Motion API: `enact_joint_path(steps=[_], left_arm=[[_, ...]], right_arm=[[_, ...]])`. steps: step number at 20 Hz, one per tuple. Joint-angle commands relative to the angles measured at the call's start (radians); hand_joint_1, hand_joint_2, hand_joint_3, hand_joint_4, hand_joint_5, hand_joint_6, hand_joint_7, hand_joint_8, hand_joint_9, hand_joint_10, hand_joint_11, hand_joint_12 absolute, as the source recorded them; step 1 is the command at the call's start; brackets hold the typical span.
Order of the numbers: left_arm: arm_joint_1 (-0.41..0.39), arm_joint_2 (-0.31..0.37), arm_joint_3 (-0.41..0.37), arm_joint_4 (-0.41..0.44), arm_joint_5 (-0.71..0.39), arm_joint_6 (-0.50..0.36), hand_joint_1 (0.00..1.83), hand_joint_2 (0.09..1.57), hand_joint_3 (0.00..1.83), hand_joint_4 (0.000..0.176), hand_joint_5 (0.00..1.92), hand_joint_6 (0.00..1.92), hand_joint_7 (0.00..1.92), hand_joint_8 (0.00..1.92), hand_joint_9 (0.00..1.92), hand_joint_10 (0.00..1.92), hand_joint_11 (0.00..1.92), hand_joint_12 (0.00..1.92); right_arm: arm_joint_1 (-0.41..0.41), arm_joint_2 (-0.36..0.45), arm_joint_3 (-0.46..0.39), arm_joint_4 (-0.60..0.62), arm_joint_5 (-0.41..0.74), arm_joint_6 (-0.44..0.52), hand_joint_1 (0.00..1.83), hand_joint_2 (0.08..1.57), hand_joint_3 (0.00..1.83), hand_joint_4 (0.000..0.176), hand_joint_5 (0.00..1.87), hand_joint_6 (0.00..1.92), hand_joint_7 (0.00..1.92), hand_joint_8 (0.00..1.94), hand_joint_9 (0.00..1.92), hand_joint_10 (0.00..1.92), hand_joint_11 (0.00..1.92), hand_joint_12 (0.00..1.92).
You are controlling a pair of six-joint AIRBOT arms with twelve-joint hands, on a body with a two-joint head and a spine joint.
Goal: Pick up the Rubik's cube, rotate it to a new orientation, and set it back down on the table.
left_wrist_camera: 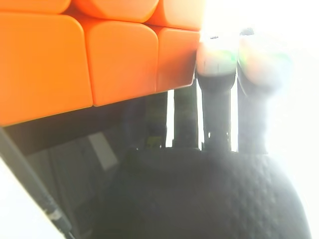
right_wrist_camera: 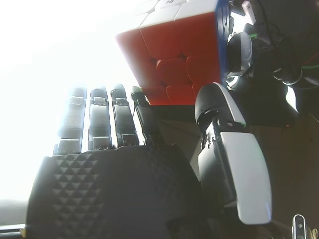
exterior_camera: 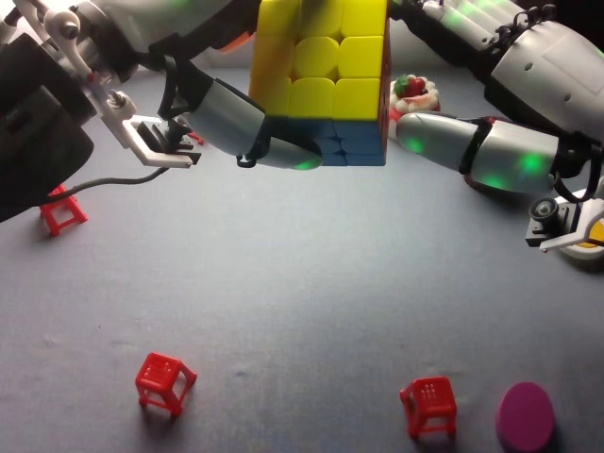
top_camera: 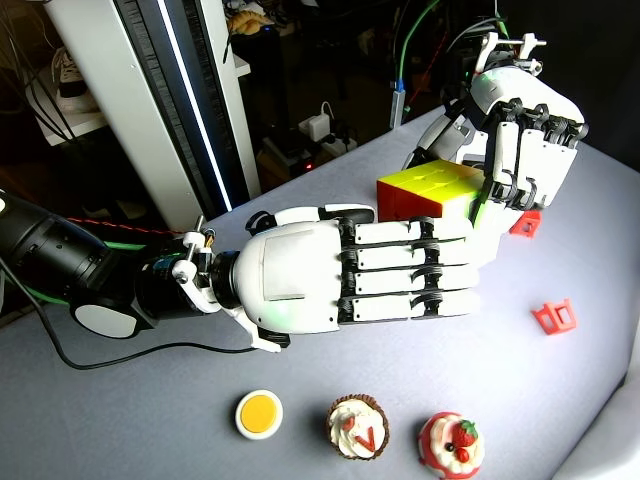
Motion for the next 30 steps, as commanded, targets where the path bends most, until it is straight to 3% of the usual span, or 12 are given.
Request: enact_joint_path(steps=[1,4,7,8,9,11,12,14,15,19,26,30], left_arm=[[-0.019,-0.001,0.003,-0.034,-0.149,-0.010,1.43,0.63,1.10,0.000,1.21,1.92,1.38,1.92,1.48,1.92,1.59,1.92],[-0.016,-0.001,0.004,-0.041,-0.152,-0.009,1.25,0.55,1.52,0.000,0.97,1.81,1.04,1.92,1.32,1.92,1.44,1.92],[-0.014,0.000,0.005,-0.043,-0.148,-0.007,1.36,0.60,1.31,0.000,0.91,1.43,0.95,1.75,0.99,1.92,1.32,1.92],[-0.013,0.000,0.005,-0.048,-0.151,-0.006,1.38,0.60,1.37,0.000,0.83,1.64,0.93,1.82,0.98,1.92,1.21,1.92],[-0.013,0.000,0.006,-0.048,-0.149,-0.006,1.40,0.53,1.46,0.000,0.90,1.66,0.99,1.79,1.01,1.92,1.23,1.92],[-0.011,0.000,0.006,-0.049,-0.145,-0.006,1.26,0.58,1.43,0.000,0.89,1.65,1.00,1.89,1.15,1.92,1.28,1.92],[-0.010,-0.001,0.007,-0.052,-0.146,-0.006,1.38,0.52,1.48,0.000,0.94,1.57,1.01,1.82,1.06,1.92,1.31,1.92],[-0.010,-0.002,0.008,-0.052,-0.138,-0.006,1.41,0.52,1.43,0.000,1.01,1.45,0.96,1.78,0.96,1.92,1.21,1.92],[-0.010,-0.002,0.009,-0.054,-0.139,-0.006,1.39,0.67,1.12,0.000,1.00,1.20,0.83,1.72,0.80,1.92,1.11,1.92],[-0.009,-0.003,0.011,-0.057,-0.142,-0.006,1.23,0.73,1.06,0.000,0.91,1.31,0.78,1.92,1.03,1.92,1.05,1.92],[-0.007,-0.012,0.022,-0.082,-0.131,-0.002,1.24,0.50,1.59,0.000,0.99,1.67,1.10,1.92,1.48,1.92,1.59,1.92],[-0.003,-0.023,0.029,-0.089,-0.120,-0.003,1.47,0.59,1.09,0.000,1.16,1.92,1.39,1.92,1.50,1.92,1.61,1.92]], right_arm=[[0.014,-0.002,-0.008,-0.005,0.128,0.006,0.06,1.37,0.02,0.000,0.03,0.01,0.06,0.02,0.01,0.00,0.00,0.00],[0.014,-0.001,-0.017,-0.014,0.135,0.006,0.09,1.36,0.00,0.000,0.11,0.06,0.01,0.00,0.00,0.00,0.00,0.00],[0.014,0.000,-0.025,-0.021,0.142,0.006,0.15,1.35,0.00,0.000,0.09,0.06,0.00,0.00,0.00,0.00,0.00,0.00],[0.014,0.002,-0.029,-0.024,0.145,0.006,0.12,1.36,0.00,0.000,0.10,0.07,0.00,0.00,0.00,0.00,0.00,0.00],[0.014,0.005,-0.032,-0.026,0.147,0.006,0.14,1.36,0.00,0.000,0.02,0.44,0.00,0.00,0.01,0.00,0.00,0.06],[0.014,0.006,-0.035,-0.026,0.153,0.006,0.17,1.36,0.00,0.000,0.00,0.73,0.05,0.05,0.05,0.10,0.00,0.71],[0.014,0.006,-0.036,-0.027,0.155,0.006,0.18,1.36,0.00,0.000,0.00,0.87,0.01,0.36,0.01,0.68,0.00,1.33],[0.014,0.008,-0.041,-0.034,0.159,0.006,0.17,1.36,0.00,0.000,0.00,0.94,0.00,0.55,0.00,1.06,0.00,1.74],[0.014,0.008,-0.042,-0.035,0.161,0.006,0.18,1.36,0.00,0.000,0.00,1.07,0.00,0.63,0.00,1.10,0.00,1.75],[0.014,0.015,-0.060,-0.050,0.176,0.006,0.20,1.35,0.00,0.000,0.00,1.08,0.00,0.65,0.00,1.20,0.00,1.71],[0.014,0.022,-0.091,-0.098,0.183,0.006,0.14,1.35,0.00,0.000,0.00,1.03,0.00,1.36,0.00,1.81,0.00,1.92],[0.008,0.024,-0.101,-0.112,0.183,0.006,0.18,1.35,0.00,0.000,0.00,1.42,0.01,1.56,0.02,1.77,0.00,1.92]])
